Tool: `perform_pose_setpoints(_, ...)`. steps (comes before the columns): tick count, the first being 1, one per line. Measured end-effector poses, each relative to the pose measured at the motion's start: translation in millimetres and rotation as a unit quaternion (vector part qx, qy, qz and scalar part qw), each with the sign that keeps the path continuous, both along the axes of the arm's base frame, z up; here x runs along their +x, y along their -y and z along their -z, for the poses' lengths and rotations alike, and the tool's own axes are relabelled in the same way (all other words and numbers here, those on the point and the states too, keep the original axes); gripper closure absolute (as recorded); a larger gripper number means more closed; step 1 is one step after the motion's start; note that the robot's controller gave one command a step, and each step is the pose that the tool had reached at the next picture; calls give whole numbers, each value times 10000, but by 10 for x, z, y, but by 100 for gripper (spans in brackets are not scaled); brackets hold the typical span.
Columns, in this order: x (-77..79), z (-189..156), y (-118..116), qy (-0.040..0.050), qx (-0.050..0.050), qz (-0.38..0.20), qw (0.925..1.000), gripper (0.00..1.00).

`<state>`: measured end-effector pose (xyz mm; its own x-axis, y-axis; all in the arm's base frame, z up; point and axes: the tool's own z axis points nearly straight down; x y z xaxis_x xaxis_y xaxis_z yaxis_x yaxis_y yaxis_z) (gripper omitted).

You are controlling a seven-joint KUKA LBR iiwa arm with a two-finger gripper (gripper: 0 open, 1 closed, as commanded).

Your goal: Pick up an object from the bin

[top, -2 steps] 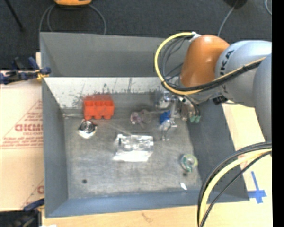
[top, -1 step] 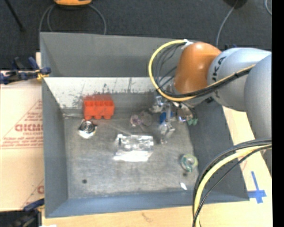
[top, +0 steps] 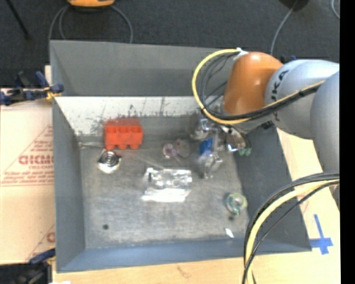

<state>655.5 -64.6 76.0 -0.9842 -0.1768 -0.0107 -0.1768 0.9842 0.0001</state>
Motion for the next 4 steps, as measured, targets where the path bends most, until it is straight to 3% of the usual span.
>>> perform_pose_setpoints(1, -55, 5, 88, 12, 27, 591, 9982, 0)
perform_pose_setpoints(2, -15, 12, 110, -32, 55, 927, 9957, 0)
perform_pose_setpoints(3, 5, 11, 138, -44, 49, 865, 9962, 0)
perform_pose_setpoints(4, -44, 4, 84, -36, 61, 1621, 9868, 0)
